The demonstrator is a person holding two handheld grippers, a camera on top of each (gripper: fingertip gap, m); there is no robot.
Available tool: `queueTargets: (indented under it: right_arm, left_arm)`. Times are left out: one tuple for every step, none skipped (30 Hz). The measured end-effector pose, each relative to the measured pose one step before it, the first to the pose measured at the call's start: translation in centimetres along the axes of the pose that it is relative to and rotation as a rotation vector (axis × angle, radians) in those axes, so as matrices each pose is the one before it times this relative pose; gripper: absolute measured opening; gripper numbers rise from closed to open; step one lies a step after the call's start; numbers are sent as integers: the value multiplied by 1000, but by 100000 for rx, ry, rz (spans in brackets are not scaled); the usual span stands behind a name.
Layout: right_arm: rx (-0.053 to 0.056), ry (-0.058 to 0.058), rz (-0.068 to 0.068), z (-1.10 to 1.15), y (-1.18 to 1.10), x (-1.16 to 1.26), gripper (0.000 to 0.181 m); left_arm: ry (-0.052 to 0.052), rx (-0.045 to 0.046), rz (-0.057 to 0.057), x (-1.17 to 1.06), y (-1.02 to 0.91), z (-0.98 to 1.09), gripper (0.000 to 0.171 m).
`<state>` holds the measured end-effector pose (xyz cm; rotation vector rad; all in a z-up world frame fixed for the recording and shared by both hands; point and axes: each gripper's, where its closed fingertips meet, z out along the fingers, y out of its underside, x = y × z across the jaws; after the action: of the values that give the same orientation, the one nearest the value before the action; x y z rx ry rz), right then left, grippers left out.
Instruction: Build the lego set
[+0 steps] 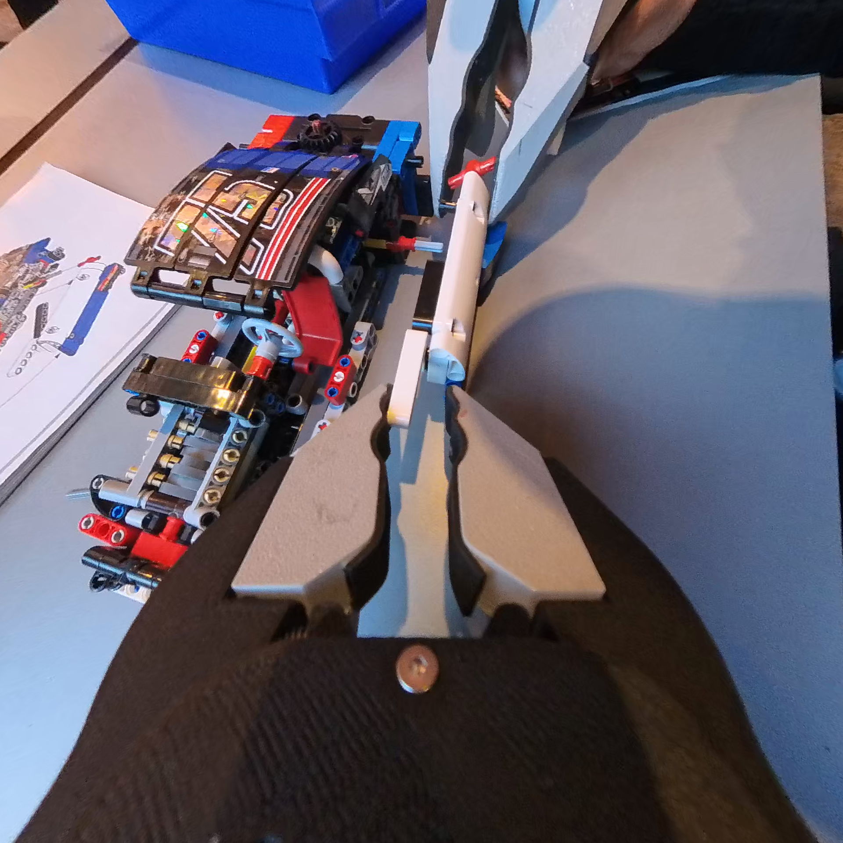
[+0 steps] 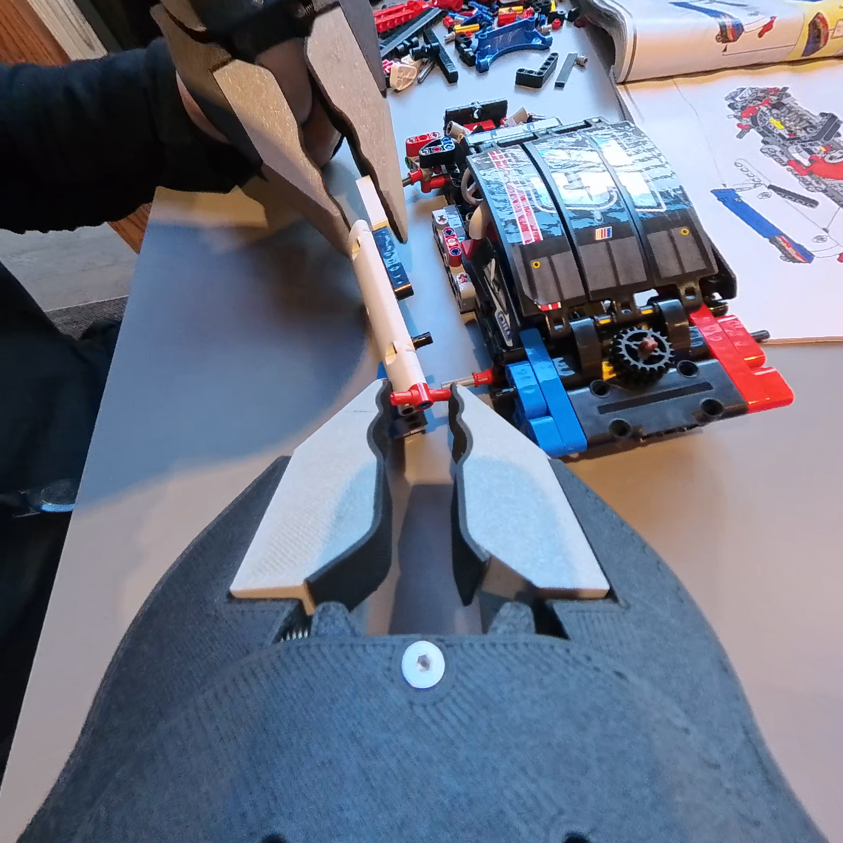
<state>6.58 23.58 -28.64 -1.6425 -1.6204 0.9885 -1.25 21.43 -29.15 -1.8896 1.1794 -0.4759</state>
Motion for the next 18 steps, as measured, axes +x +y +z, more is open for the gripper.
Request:
queueTargets:
  right_arm:
    - [5,70,16,-8,5,8,22]
    - [25,137,9,2,-3,9,22]
    - [29,200,17,-6,2,16,22]
    - [38,228,-34,-10,-8,23,22]
    - [57,198,-56,5,-7,22,22]
    - [37,107,-42,2,-6,28,22]
    - [19,-4,-35,10,-8,2,22]
    - [14,52,-150,2,-1,-2,22]
    - [51,209,-451,-3,-21,-10,22]
    - [78,334,-822,8,-14,-26,22]
    - [64,323,-1003,20,-31,-45,22]
    - [69,296,-1004,28,-38,-48,22]
    - [85,648,-796,6,-40,-4,22]
    - [215,404,-511,-6,-50,21,22]
    - [138,125,81,-1,-36,11,22]
    - [248,3,344,2,-38,6,22]
    - [431,10,143,-6,-62,0,22]
    - [272,2,1,-3,-36,-1,22]
  left_arm:
    - [-309,317,39,-33,-30,-35,19]
    - [-343,175,-32,-49,-28,-17,19]
    - [-238,52,-58,-40,-4,-16,19]
    - [-299,97,51,-48,-9,-17,19]
    - [-455,193,154,-69,-7,-33,19]
    - [-461,290,108,-52,-33,-47,18]
    - [-238,443,35,-26,-44,-50,19]
    - [-132,455,23,-12,-54,-55,18]
    - [8,414,98,13,-51,-39,18]
    - [185,252,203,48,-28,-19,18]
    - [608,-28,200,109,-5,21,18]
    - [1507,-372,67,237,25,60,19]
    - [1713,-713,-278,257,68,83,19]
    - [615,-6,-227,62,-2,10,18]
    - [63,-6,-186,-9,0,6,18]
    - [150,-49,-152,10,16,4,18]
    - [272,-51,-416,5,6,8,18]
    - [669,-63,-878,13,14,9,18]
